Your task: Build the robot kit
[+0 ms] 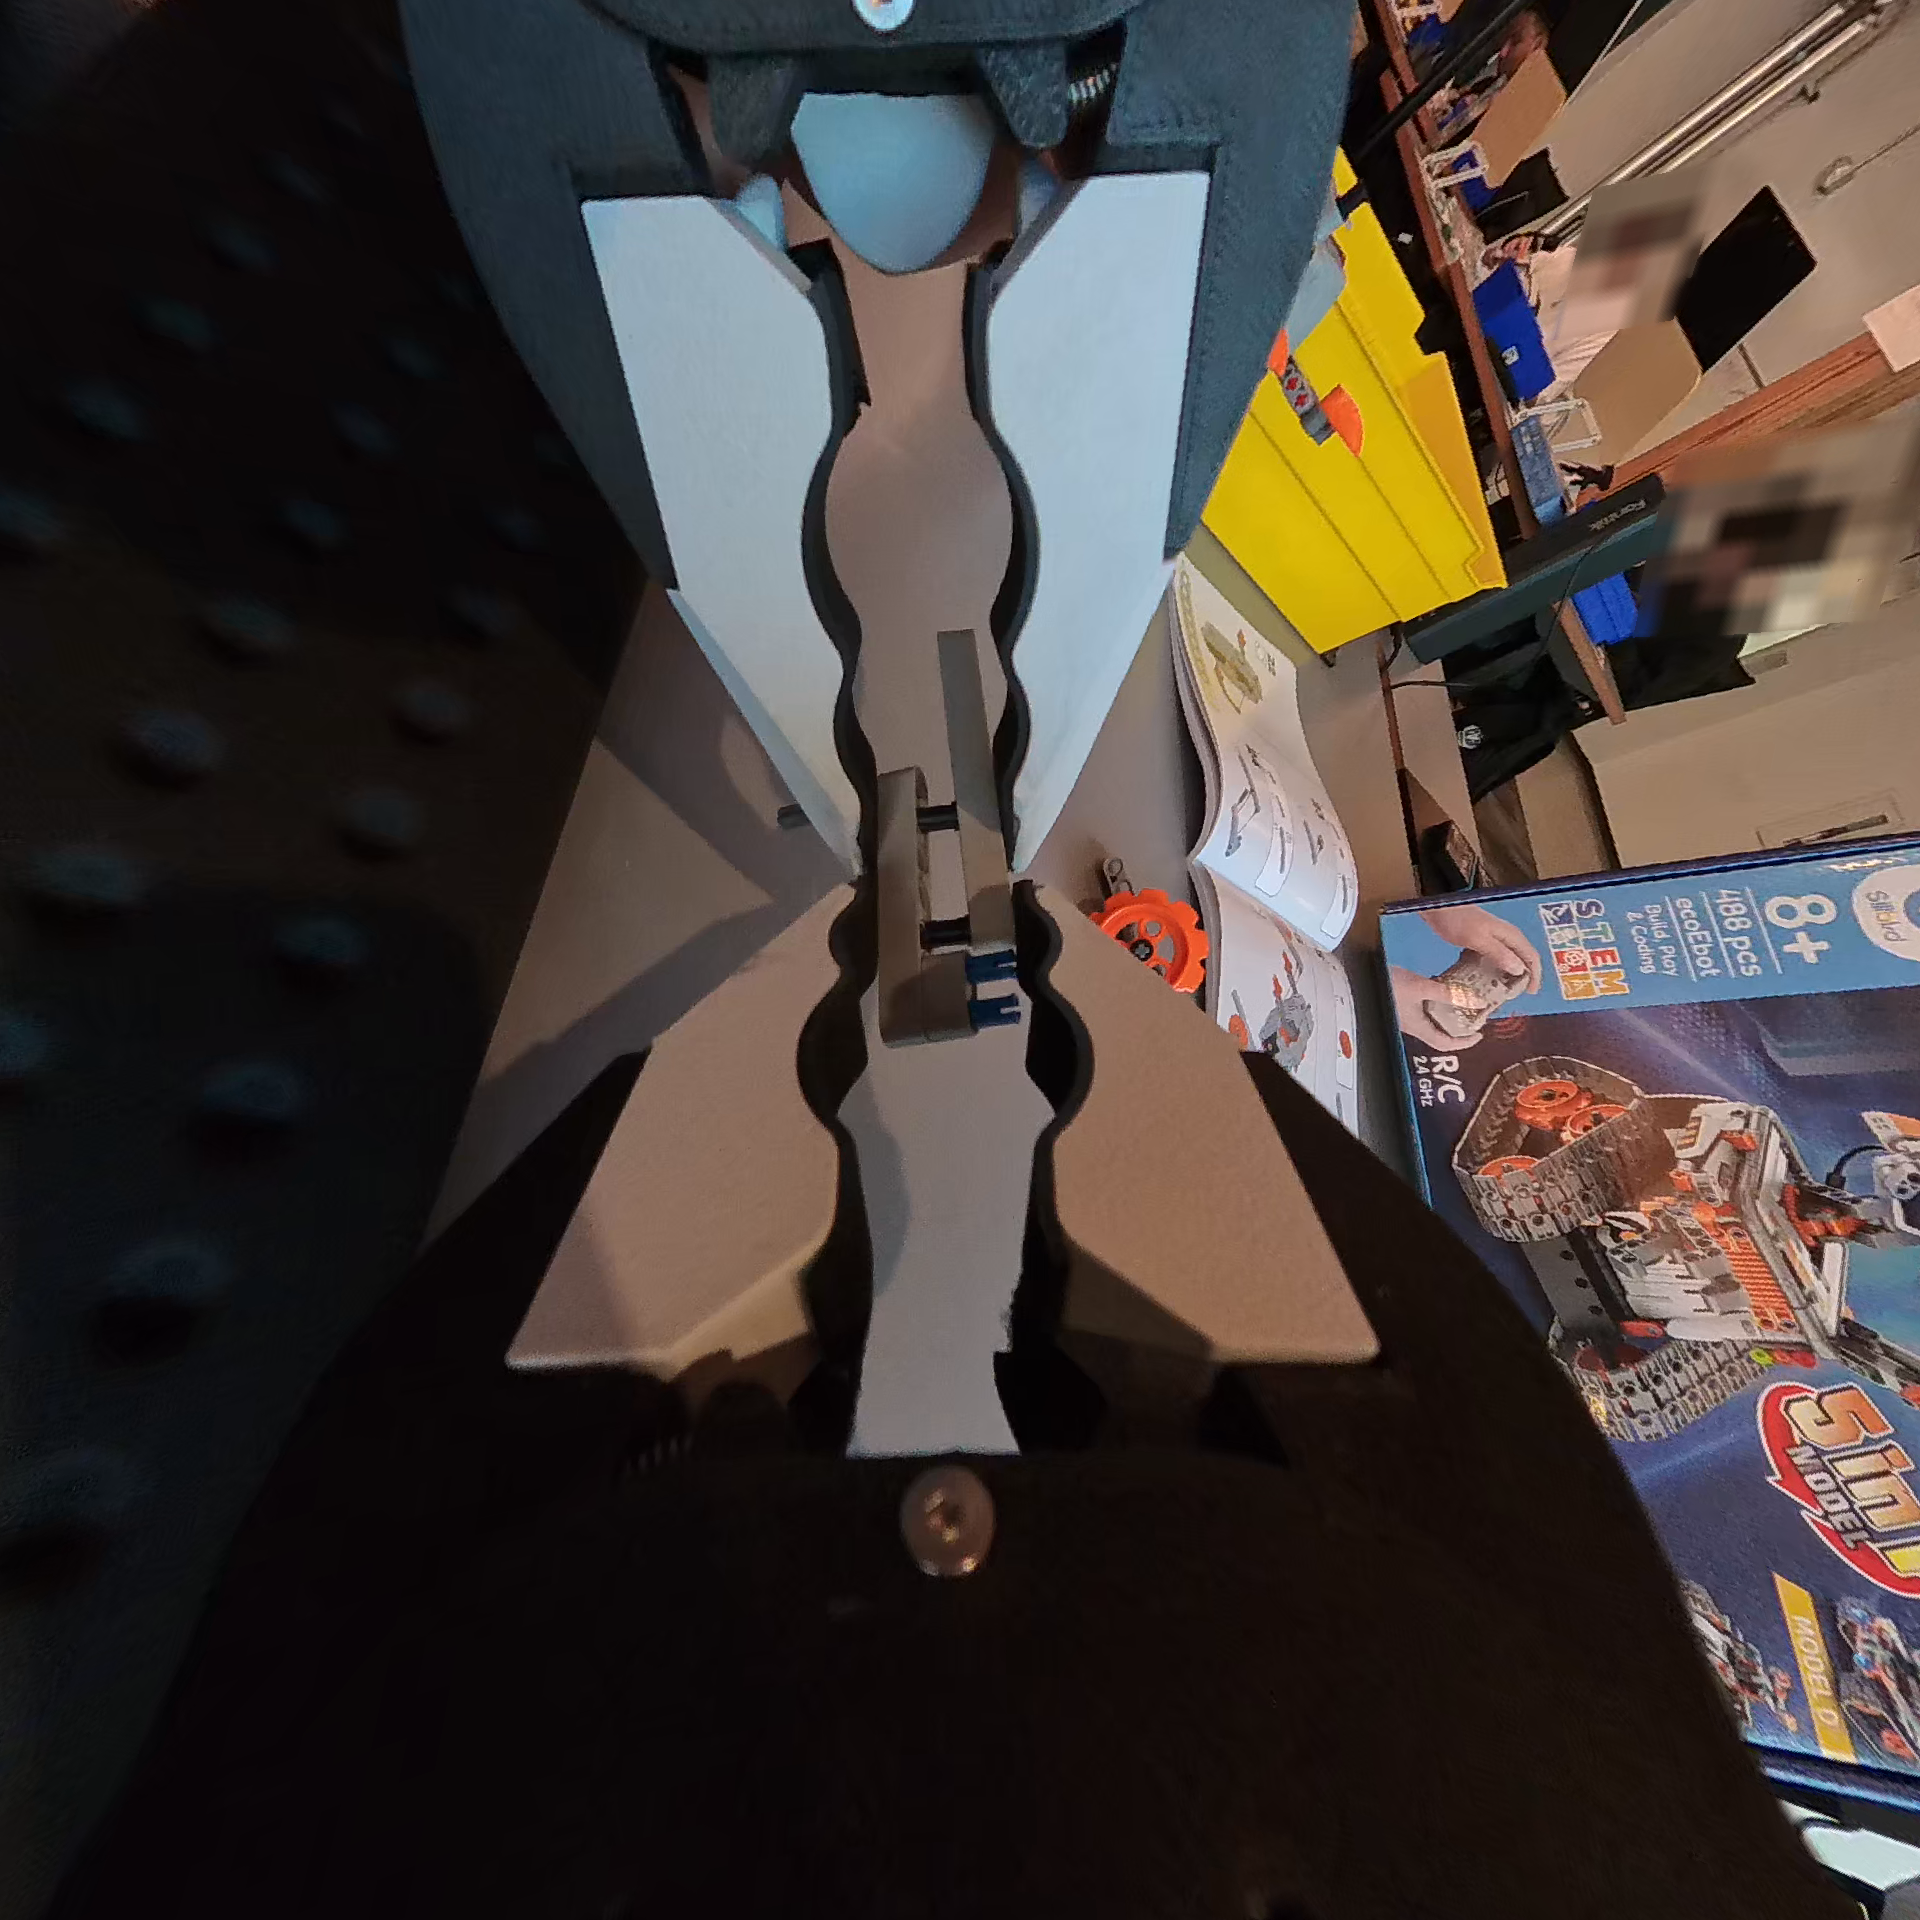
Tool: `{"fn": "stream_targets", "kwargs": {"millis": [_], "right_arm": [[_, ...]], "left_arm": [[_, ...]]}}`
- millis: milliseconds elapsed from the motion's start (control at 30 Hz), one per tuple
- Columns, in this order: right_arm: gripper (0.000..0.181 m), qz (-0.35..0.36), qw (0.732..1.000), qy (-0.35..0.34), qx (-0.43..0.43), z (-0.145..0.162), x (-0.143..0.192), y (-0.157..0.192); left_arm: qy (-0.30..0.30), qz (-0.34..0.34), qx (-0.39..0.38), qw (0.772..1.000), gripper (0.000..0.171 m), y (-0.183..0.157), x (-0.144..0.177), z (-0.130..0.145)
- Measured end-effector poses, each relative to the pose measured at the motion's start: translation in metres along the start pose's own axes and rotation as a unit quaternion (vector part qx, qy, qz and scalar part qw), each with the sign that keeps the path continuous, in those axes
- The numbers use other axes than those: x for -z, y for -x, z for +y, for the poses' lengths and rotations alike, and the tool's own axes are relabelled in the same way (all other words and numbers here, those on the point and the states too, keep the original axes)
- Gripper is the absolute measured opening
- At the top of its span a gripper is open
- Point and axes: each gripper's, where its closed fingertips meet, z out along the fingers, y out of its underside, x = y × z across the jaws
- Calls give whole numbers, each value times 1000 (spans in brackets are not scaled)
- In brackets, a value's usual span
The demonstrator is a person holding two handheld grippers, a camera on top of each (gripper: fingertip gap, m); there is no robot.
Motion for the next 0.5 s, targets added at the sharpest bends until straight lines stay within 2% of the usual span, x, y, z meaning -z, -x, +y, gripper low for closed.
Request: {"fn": "stream_targets", "kwargs": {"millis": [500], "right_arm": [[24, -11, 1000, 26, -9, 5, -3, 4]], "left_arm": [[-1, 9, -1, 1000, 24, -4, -3, 2]]}}
